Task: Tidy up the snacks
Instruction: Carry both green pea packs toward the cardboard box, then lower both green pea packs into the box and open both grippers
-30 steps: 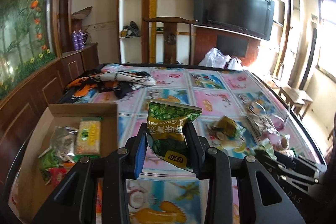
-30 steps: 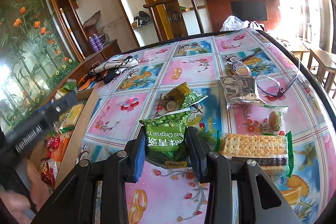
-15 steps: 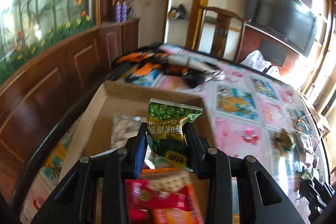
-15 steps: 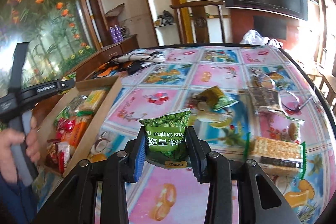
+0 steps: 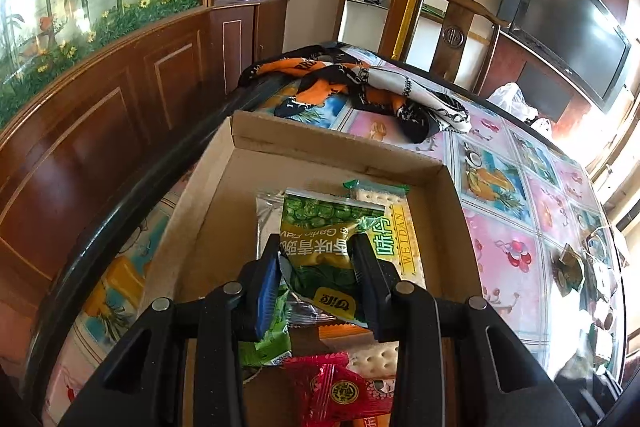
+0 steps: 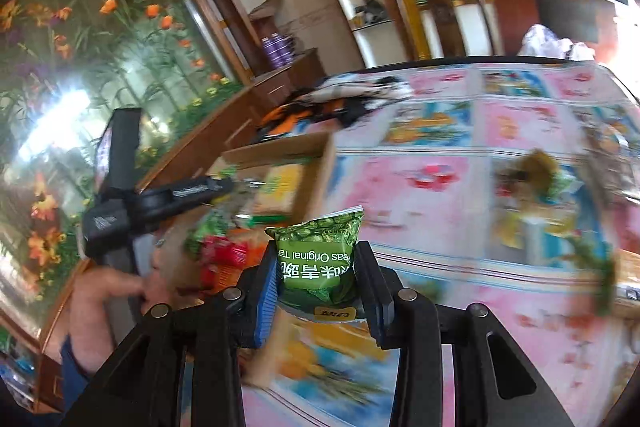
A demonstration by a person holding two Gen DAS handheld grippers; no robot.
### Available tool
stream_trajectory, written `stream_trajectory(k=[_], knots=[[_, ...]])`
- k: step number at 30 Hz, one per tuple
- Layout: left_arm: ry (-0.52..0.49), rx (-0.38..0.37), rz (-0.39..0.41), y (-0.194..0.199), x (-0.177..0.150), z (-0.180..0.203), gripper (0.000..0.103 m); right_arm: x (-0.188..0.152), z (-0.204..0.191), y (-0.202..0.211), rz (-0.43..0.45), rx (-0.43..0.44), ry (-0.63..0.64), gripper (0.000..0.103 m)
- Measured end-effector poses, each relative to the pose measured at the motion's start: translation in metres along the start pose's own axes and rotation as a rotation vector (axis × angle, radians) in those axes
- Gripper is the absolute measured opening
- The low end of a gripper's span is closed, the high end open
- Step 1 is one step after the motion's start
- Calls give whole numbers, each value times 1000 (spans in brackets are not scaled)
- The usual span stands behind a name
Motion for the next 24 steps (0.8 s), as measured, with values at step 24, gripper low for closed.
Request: stream_trajectory(k=[24], knots=[[-27,41,-16,-7,-5,2,34,-18,-49,-96,-137,54,90,42]])
Point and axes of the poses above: each gripper's, at about its wrist camera, not at the fingertips, and y roughly against the way its jaws point, z to its right, x to its top, the point moved 5 cm from there along -y, roughly the way its jaws point, and after that the axes turned 7 degrees about z, right-handed, at the moved point
